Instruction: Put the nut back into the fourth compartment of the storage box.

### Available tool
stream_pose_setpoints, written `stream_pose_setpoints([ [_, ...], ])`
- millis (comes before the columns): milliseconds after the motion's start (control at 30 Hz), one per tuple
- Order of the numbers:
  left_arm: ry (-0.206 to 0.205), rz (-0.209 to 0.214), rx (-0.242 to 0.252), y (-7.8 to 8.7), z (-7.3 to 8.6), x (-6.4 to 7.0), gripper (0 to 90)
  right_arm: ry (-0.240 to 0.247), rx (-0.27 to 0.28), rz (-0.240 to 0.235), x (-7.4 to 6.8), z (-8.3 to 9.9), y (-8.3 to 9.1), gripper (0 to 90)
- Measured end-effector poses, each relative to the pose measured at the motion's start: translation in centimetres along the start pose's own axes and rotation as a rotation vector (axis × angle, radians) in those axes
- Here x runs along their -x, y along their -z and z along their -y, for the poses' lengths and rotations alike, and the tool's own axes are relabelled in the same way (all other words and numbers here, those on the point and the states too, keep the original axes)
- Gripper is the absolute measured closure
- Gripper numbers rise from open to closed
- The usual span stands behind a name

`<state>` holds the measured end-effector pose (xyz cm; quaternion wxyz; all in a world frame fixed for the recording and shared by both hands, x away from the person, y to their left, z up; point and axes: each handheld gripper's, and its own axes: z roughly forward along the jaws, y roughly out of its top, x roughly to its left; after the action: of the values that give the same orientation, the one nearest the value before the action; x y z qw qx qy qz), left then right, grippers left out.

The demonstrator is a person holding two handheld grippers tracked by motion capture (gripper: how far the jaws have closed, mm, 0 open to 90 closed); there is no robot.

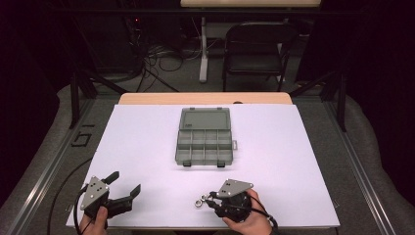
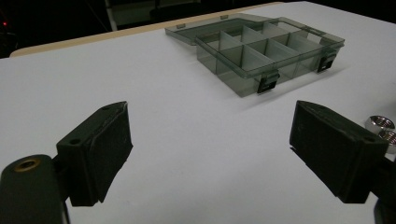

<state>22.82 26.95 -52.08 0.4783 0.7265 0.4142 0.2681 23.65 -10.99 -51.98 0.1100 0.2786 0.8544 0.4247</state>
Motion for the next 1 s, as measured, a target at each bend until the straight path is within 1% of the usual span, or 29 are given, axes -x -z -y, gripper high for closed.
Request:
stream_pose_setpoints([
  [67,-0.001,-0.001,-0.001,0.0,0.0,0.0,12.9,-0.003,0.001,-0.001,0.1,-0.1,0.1,70.4],
  [133,-0.001,-0.001,-0.001,0.0,0.0,0.0,12.8,-0.003,0.001,0.006,0.5,-0.6,0.3,70.3],
  [167,-0.001,-0.002,-0.001,0.0,0.0,0.0,12.8,-0.012,0.013,0.012,1.0,-1.1,0.4,70.3],
  [200,0.0,-0.002,-0.001,0.0,0.0,0.0,12.8,-0.012,0.013,0.012,1.0,-1.1,0.4,70.3],
  [267,-0.001,-0.003,-0.001,0.0,0.0,0.0,12.8,-0.025,0.024,0.022,1.8,-1.9,0.6,70.3],
  [300,0.0,-0.002,-0.002,0.0,0.0,0.0,12.8,-0.042,0.04,0.027,2.7,-2.7,0.6,70.4],
  [333,0.0,-0.001,-0.003,0.0,0.0,0.0,12.8,-0.042,0.04,0.027,2.7,-2.7,0.6,70.4],
  [400,0.002,-0.004,0.0,-0.1,0.0,0.0,12.8,-0.052,0.044,0.035,3.4,-3.3,0.6,70.3],
  [433,0.001,-0.002,-0.008,0.0,0.0,-0.1,12.8,-0.053,0.048,0.043,3.8,-3.7,0.6,70.4],
  [533,0.003,-0.001,-0.009,0.0,0.0,-0.1,12.8,-0.065,0.048,0.06,4.9,-4.6,0.4,70.3],
  [667,0.002,-0.003,-0.007,0.0,0.0,-0.1,12.8,-0.097,0.041,0.062,6.1,-5.4,0.3,70.4],
  [933,0.003,-0.003,-0.006,-0.1,0.0,-0.1,12.8,-0.108,0.029,0.071,7.4,-6.7,0.3,70.3],
  [1000,0.004,-0.003,-0.006,-0.1,0.0,-0.1,12.8,-0.109,0.029,0.082,7.7,-7.0,0.3,70.3],
])
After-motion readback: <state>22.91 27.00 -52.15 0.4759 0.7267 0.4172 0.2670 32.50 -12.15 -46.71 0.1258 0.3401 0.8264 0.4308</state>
